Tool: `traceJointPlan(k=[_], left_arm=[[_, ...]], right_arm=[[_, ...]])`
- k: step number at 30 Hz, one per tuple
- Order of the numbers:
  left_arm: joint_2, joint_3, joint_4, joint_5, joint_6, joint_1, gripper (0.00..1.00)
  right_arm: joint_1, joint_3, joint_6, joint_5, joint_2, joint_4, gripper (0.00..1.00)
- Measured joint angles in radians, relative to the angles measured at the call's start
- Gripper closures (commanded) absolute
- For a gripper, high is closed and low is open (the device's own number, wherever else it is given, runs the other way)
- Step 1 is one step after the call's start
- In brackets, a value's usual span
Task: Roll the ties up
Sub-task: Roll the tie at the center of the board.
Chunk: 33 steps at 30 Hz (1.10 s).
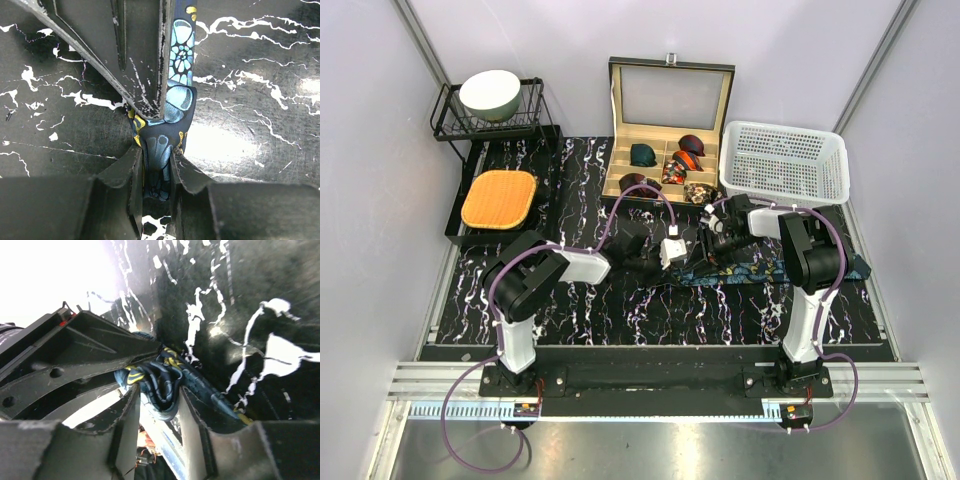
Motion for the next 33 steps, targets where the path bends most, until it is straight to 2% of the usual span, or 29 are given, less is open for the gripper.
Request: traceJointPlan(k=[1,2,3,6,8,12,17,19,25,27,28,29,33], left_arm=[[0.000,0.000,-0.001,-0.003,0.000,-0.001,0.89],[0.000,0.001,-0.002,-0.004,0.000,-0.001,0.89],[0.000,0.003,-0.005,-0.005,0.000,-0.002,0.89],[0.000,0.005,-0.011,-0.008,0.000,-0.003,0.91],[0.000,0.005,-0.011,-0.009,0.000,-0.003,0.91],[-0.001,0.005,-0.011,-0.009,0.000,-0.003,0.91],[0.000,0.006,-0.012,-0.010,0.000,-0.003,0.90],[0.000,0.010,-0.020,-0.010,0.000,-0.003,0.90],[0.000,0.011,-0.023,-0.010,0.000,-0.004,0.89],[0.000,0.011,-0.023,-0.010,0.000,-0.004,0.89],[0.000,0.011,-0.023,-0.010,0.000,-0.004,0.89],[0.000,0.011,-0.023,-0.010,0.000,-0.004,0.89],[0.000,0.011,-0.023,-0.011,0.000,-0.005,0.87]], right_arm=[[0.000,0.000,0.000,-0.008,0.000,-0.004,0.54],[0.000,0.000,-0.001,-0.011,0.000,-0.008,0.45],[-0.001,0.000,-0.005,-0.015,0.000,-0.017,0.41],[-0.005,0.000,-0.014,-0.021,-0.002,-0.061,0.37],[-0.012,0.000,-0.026,-0.022,-0.007,-0.095,0.40],[-0.026,-0.002,-0.042,-0.022,-0.016,-0.137,0.56],[-0.031,-0.002,-0.043,-0.021,-0.014,-0.141,0.60],[-0.031,0.004,-0.043,-0.022,-0.004,-0.141,0.66],[-0.030,0.036,-0.047,-0.040,0.036,-0.156,0.60],[-0.029,0.053,-0.048,-0.041,0.051,-0.157,0.68],[-0.029,0.059,-0.051,-0.042,0.058,-0.158,0.78],[-0.027,0.064,-0.053,-0.045,0.063,-0.158,0.98],[-0.021,0.082,-0.082,-0.056,0.070,-0.186,1.00]])
